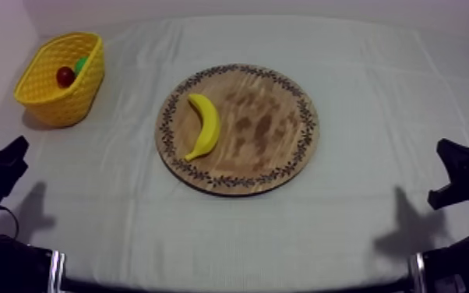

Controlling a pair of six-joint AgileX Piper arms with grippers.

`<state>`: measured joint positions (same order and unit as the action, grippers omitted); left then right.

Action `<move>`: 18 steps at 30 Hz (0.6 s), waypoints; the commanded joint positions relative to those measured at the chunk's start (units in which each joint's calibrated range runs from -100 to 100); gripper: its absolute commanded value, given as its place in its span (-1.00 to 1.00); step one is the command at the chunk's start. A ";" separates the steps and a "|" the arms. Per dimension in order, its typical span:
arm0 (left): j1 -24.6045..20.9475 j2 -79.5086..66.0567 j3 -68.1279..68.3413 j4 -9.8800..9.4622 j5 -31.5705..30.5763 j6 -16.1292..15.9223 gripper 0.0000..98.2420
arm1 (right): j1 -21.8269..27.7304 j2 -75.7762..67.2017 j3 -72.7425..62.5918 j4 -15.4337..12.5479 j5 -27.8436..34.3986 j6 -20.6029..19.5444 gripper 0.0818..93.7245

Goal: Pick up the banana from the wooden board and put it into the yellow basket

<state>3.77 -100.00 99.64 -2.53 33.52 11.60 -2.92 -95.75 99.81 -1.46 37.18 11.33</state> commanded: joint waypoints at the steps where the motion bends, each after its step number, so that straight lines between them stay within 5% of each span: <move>1: 0.03 0.00 0.03 0.01 -0.05 0.00 -1.00 | 0.01 0.00 -0.03 -0.03 0.00 0.02 -0.99; 18: -0.72 0.00 0.03 -0.08 -0.05 2.27 -1.00 | 0.01 0.00 -0.03 -0.03 0.00 0.02 -0.99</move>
<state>3.15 -100.00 99.64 -2.64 33.52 14.03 -2.92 -95.75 99.81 -1.46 37.18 11.33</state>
